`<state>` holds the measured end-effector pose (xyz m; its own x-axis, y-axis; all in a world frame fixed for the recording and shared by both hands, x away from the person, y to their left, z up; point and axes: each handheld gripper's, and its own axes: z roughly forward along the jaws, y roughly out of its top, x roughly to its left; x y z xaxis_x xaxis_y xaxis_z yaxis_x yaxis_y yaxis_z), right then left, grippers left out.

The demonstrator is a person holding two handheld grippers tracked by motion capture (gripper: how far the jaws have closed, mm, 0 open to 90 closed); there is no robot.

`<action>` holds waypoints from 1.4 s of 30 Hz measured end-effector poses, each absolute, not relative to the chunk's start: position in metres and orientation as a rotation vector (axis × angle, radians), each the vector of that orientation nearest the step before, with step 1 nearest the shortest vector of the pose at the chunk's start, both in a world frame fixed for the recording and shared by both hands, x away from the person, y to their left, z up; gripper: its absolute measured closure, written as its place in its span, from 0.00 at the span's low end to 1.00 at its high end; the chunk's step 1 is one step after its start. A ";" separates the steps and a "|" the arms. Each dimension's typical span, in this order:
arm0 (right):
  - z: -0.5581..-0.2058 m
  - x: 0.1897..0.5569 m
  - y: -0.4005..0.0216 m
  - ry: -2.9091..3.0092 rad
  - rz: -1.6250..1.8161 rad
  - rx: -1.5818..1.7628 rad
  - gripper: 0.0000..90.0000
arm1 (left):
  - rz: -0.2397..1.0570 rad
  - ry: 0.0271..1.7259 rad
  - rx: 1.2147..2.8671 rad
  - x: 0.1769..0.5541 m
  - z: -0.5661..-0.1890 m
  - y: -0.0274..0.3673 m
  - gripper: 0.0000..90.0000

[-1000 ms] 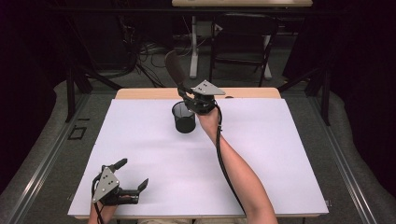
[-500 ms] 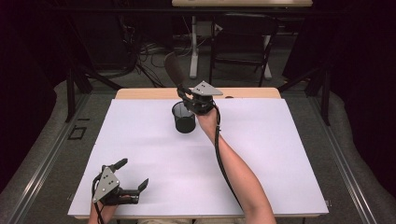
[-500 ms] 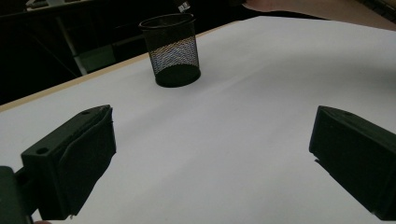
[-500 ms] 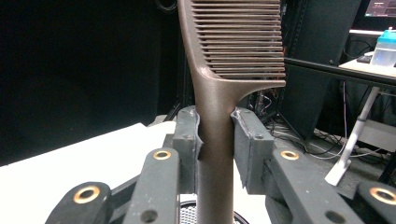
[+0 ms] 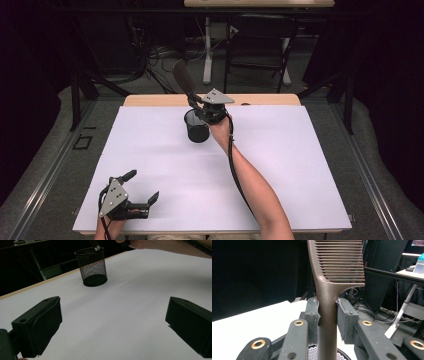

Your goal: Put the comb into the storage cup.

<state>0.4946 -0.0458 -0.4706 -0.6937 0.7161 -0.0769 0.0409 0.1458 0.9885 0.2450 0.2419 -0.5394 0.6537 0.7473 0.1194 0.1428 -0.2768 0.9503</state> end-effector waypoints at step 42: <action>-0.489 0.500 -0.042 1.998 1.514 0.742 0.80 | 0.685 0.719 1.788 0.245 -0.539 0.242 0.00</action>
